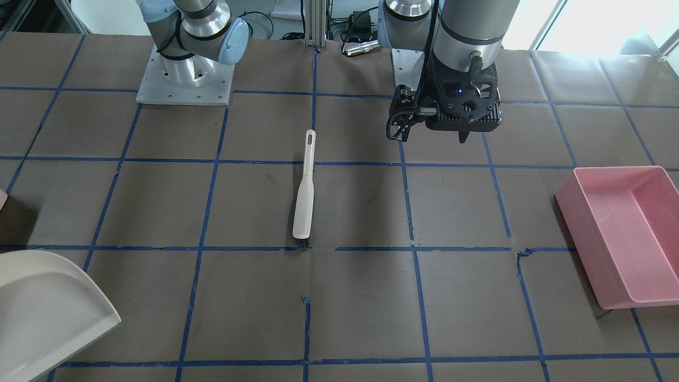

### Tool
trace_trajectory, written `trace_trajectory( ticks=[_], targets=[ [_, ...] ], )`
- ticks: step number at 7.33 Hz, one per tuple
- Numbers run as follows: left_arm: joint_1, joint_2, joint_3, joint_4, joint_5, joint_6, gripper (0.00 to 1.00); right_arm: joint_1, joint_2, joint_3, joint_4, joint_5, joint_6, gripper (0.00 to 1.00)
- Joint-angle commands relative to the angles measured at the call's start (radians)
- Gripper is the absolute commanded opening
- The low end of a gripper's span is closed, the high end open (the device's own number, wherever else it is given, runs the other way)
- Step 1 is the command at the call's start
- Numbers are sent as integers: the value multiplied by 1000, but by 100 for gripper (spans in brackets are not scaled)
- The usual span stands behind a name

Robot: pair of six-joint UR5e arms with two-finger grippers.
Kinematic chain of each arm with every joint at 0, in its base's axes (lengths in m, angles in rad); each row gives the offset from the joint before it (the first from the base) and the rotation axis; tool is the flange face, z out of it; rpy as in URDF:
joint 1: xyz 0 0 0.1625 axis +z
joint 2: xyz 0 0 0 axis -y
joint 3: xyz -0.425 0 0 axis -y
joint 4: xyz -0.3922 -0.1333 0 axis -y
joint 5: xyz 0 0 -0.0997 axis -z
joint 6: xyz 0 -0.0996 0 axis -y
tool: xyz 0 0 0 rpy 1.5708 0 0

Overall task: Sweep and dump trash in nearest bin
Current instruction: 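Bring the empty dustpan back over the table with the right gripper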

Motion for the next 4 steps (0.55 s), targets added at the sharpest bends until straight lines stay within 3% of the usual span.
trace_trajectory(
  ticks=[1, 4],
  targets=[
    [0, 1, 2, 0, -1, -1, 100, 140, 6, 46, -2, 1, 256, 0],
    [-3, 2, 1, -2, -2, 0, 100, 286, 41, 75, -11, 11, 532, 0]
  ],
)
